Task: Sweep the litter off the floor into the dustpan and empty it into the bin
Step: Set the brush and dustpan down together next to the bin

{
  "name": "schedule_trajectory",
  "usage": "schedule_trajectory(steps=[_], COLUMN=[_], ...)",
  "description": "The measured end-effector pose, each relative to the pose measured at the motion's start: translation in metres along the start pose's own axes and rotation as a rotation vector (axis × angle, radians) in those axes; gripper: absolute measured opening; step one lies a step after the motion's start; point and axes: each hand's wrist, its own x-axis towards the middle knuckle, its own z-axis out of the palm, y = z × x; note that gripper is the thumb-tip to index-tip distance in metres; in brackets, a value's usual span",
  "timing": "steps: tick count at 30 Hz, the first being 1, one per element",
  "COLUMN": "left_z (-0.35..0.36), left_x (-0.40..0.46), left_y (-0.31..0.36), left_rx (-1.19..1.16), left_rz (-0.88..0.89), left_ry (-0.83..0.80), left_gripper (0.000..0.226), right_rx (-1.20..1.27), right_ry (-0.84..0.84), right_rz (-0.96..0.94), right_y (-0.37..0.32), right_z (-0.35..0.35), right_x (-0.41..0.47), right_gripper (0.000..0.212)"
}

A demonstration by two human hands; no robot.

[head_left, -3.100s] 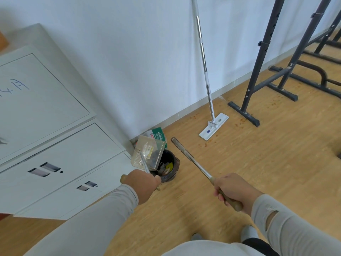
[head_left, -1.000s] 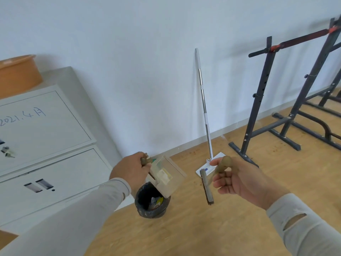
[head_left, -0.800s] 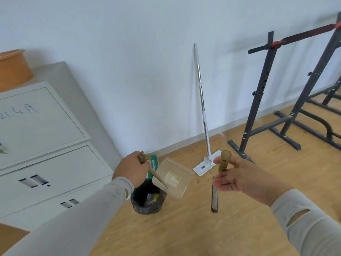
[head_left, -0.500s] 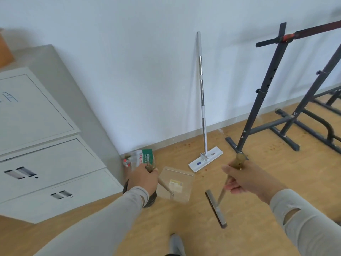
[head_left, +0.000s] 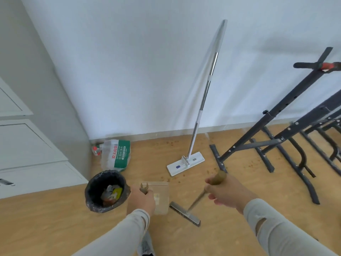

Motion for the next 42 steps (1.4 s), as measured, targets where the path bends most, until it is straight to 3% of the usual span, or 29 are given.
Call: schedule_trajectory(steps=[3,9,20,23,31,34,42], left_z=[0.013,0.031,0.073,0.088,0.096,0.095,0.095], left_x=[0.029,0.066,0.083,0.079,0.069,0.065,0.069], left_y=[0.007,0.015,0.031,0.039,0.04,0.042,0.041], left_rx=[-0.045,-0.164,-0.221,-0.272,-0.018,0.123,0.12], left_rz=[-0.051,-0.136,-0.198,-0.209,-0.115,-0.02,0.001], left_ry=[-0.067,-0.159,-0.192,-0.21,-0.453,-0.428,-0.4], left_gripper=[0.021,0.038,0.029,0.038,0.046,0.05,0.064], right_rx=[-0.09,-0.215,-0.254,-0.241,-0.272,-0.336,-0.395], right_ry=[0.033,0.068,0.033,0.018,-0.115,-0.159,-0.275], right_rz=[-0.004,-0.099,-0.22,-0.245,-0.396,-0.451,-0.495], right_y=[-0.024,-0.064,-0.096,-0.098,-0.117,-0.122,-0.117], right_z=[-0.001,0.004,-0.01,-0.019,-0.043,-0.041,-0.019], right_x=[0.023,0.059,0.118,0.129,0.135,0.129,0.107], right_gripper=[0.026,0.012,0.012,0.011,0.01,0.011,0.01])
